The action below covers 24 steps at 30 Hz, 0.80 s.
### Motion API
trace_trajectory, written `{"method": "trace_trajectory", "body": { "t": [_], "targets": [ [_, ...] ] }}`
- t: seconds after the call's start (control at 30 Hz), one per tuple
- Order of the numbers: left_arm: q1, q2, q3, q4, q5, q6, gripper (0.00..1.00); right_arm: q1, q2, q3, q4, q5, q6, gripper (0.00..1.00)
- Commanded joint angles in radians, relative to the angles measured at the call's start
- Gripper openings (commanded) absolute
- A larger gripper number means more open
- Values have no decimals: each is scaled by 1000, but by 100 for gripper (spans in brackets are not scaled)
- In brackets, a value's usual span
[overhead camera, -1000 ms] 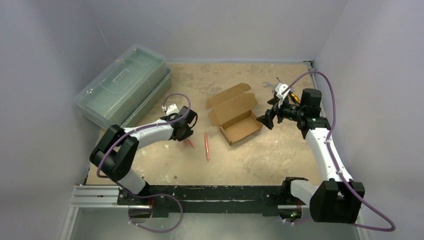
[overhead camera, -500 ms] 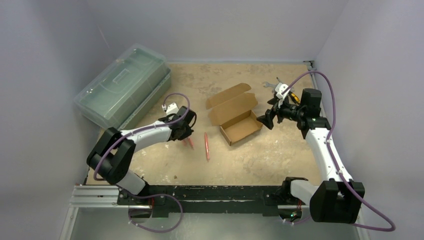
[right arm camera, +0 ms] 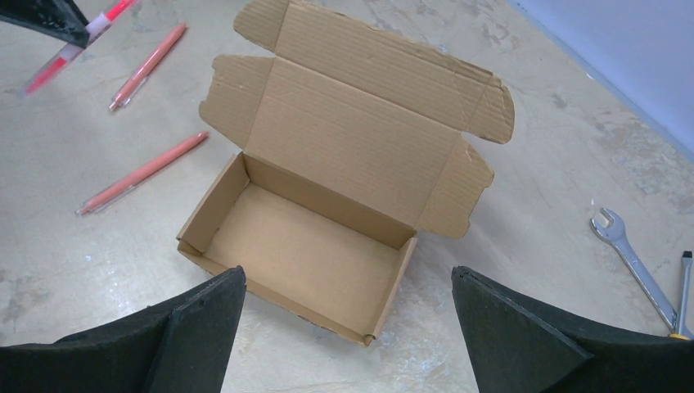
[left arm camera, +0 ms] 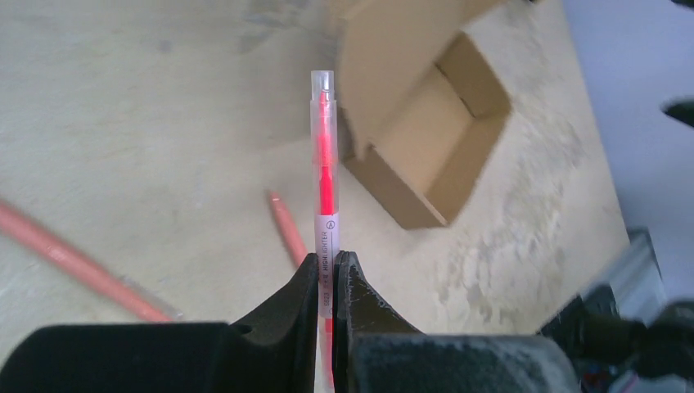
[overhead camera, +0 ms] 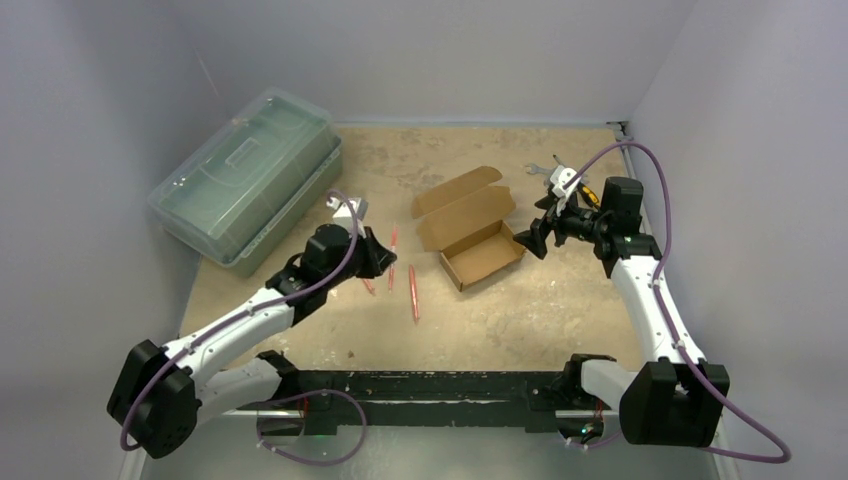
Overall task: Fold the paper box
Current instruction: Pick up the product from the center of the board, then place the product in the paper box.
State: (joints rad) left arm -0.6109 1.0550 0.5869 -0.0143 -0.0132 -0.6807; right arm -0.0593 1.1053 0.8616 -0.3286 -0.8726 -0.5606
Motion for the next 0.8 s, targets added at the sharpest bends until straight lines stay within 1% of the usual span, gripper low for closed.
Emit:
{"method": "trace_trajectory", "body": {
  "t": [0.0, 0.13, 0.3, 0.57, 0.77],
  "targets": [
    [-5, -11, -4, 286, 312, 206, 0, -4, -28, -5, 21, 3, 4, 99],
    [-25, 55, 58, 318, 380, 289, 0, -4, -30, -7, 23, 6, 3, 99],
    [-85, 185, 152, 336, 389, 363, 0, -4, -30, -7, 23, 12, 4, 99],
    [-135, 392, 312, 353, 386, 377, 0, -4, -28, -7, 23, 15, 3, 99],
    [-160, 541, 427, 314, 375, 383, 0, -5, -32, -7, 24, 19, 4, 99]
  ]
}}
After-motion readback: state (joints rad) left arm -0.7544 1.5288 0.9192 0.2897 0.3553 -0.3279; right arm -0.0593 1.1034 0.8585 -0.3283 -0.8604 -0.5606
